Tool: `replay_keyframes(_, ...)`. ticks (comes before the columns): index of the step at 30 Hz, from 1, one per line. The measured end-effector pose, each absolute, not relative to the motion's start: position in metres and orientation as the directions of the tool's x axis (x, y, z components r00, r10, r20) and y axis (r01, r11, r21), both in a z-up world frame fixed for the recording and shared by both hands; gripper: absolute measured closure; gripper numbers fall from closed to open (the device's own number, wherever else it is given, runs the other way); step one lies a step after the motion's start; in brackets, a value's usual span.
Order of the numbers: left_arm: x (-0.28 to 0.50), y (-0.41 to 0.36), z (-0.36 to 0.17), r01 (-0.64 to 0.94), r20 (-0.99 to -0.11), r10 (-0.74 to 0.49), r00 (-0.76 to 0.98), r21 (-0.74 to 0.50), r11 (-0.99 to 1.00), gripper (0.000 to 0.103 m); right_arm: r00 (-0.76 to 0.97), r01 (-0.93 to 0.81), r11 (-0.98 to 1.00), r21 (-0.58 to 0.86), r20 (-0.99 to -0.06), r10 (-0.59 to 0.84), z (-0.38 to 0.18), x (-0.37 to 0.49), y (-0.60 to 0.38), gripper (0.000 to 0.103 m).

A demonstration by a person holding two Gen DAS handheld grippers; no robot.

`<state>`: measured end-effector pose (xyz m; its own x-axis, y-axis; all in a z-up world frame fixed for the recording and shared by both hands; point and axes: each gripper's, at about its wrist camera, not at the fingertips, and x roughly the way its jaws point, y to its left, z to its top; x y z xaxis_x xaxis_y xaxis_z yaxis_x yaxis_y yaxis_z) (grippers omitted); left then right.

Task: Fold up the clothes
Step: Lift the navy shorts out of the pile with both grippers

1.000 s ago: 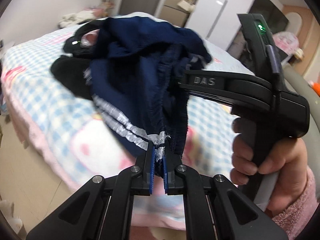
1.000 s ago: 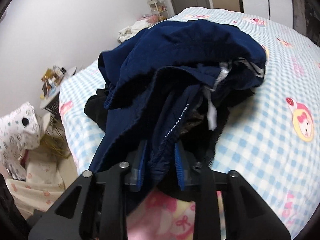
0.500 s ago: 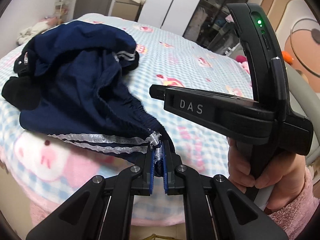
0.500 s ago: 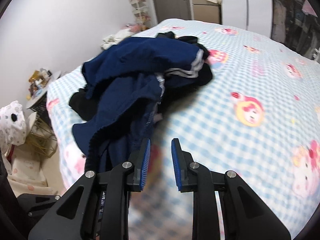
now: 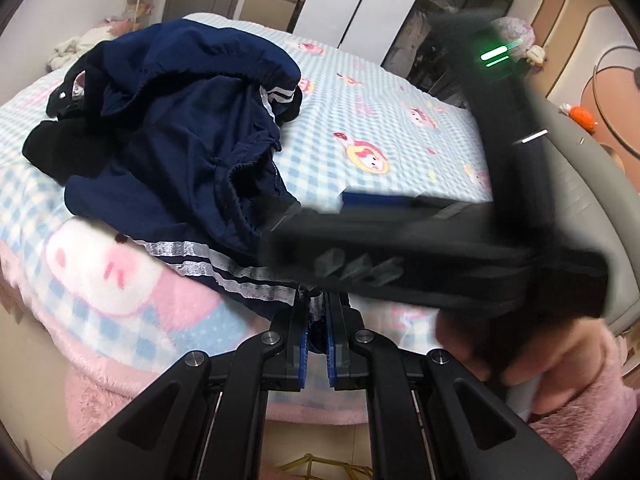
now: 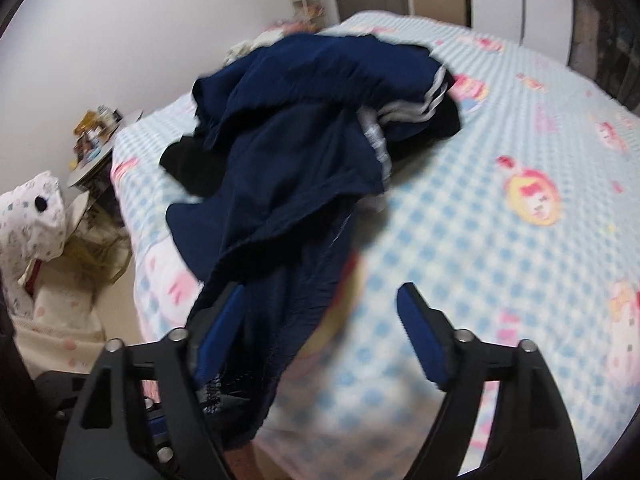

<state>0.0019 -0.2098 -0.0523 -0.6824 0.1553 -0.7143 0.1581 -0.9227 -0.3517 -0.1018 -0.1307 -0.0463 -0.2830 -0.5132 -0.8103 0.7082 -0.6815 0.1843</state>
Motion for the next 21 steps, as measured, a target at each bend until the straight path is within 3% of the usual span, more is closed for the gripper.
replay_keyframes(2,0.004,-0.209,-0.056,0.157,-0.724,0.159,-0.671,-0.349,-0.924,0.096,-0.236,0.712,-0.672,0.203,-0.833,-0.501,-0.063,-0.101,-0.138,0.023)
replay_keyframes(4,0.010,-0.210,-0.057,0.159,-0.738,0.181,-0.650,-0.364,-0.918,0.096,-0.184,0.722,-0.651,0.236,-0.841,-0.509,-0.075,-0.100,-0.142,0.057)
replay_keyframes(5,0.012,-0.207,-0.058,0.156,-0.741,0.189,-0.645,-0.370,-0.916,0.096,-0.183,0.730,-0.643,0.233,-0.840,-0.511,-0.078,-0.097,-0.142,0.083)
replay_keyframes(8,0.008,-0.195,-0.059,0.123,-0.740,0.222,-0.635,-0.380,-0.917,0.096,-0.222,0.749,-0.638,0.178,-0.840,-0.495,-0.080,-0.088,-0.138,0.094)
replay_keyframes(21,-0.028,-0.047,-0.055,-0.262,-0.708,0.533,-0.464,-0.465,-0.846,0.097,-0.374,0.522,-0.840,0.148,-0.845,-0.382,-0.065,-0.089,0.031,0.094)
